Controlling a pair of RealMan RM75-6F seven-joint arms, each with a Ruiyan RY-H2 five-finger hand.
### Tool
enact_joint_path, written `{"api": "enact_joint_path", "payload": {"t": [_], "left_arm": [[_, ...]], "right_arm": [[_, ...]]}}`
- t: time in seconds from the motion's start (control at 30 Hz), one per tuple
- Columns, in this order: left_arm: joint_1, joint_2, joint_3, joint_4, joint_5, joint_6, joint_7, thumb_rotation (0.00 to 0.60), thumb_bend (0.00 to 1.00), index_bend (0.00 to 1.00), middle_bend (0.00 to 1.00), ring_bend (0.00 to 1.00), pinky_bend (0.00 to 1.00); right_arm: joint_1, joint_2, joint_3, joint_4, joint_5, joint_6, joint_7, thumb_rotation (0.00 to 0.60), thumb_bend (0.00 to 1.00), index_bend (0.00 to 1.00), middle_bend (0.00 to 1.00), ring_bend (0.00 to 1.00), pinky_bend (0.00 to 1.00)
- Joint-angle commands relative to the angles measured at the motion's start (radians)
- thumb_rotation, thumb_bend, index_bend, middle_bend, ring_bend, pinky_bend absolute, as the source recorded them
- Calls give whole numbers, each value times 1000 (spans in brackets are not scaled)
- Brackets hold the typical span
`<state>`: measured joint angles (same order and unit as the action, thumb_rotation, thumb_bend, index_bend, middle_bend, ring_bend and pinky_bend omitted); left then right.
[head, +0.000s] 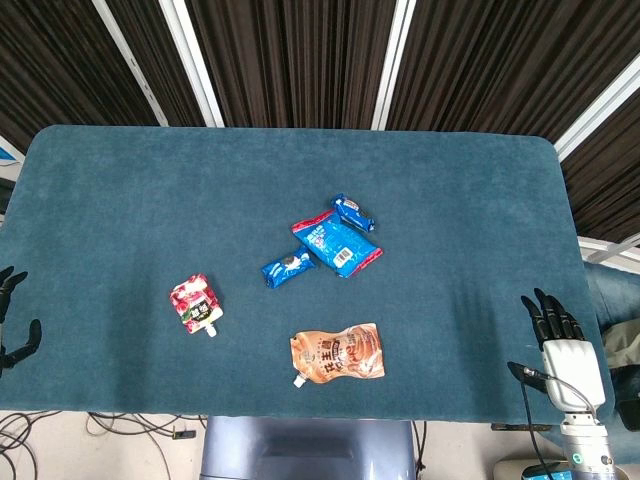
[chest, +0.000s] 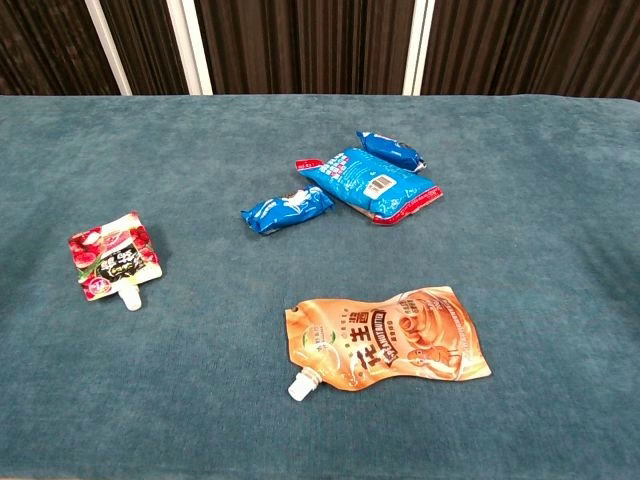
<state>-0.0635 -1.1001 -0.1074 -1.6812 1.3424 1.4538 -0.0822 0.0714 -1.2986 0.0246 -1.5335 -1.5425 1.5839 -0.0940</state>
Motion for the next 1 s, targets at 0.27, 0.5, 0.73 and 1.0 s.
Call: {"api": "enact_joint_path", "payload": {"t": [0.27, 0.5, 0.73, 1.0], "left_arm": [[0, 2, -1, -1, -2, 0, 1, 600, 482, 114, 42, 122, 75], [-3, -1, 0, 2, -2, -5, 3, 600, 482, 114, 42, 122, 75], [1, 2, -1, 0, -3, 1, -1, 600, 482, 114, 42, 122, 75], [0, 1, 0, -2, 0, 0, 1, 600, 482, 114, 42, 123, 75]], "right_arm": [[-3, 0, 3, 2, -1, -13, -11, 600, 174, 93, 39, 76, 187], [-2, 1, 6, 0, 5, -30, 2, 600, 174, 92, 39, 76, 187], [-4, 5, 11, -10, 10, -36, 9, 600, 171, 91, 39, 77, 187], [-9, 13, 5, -12, 4, -41, 29, 600, 171, 91, 39, 77, 187]]}}
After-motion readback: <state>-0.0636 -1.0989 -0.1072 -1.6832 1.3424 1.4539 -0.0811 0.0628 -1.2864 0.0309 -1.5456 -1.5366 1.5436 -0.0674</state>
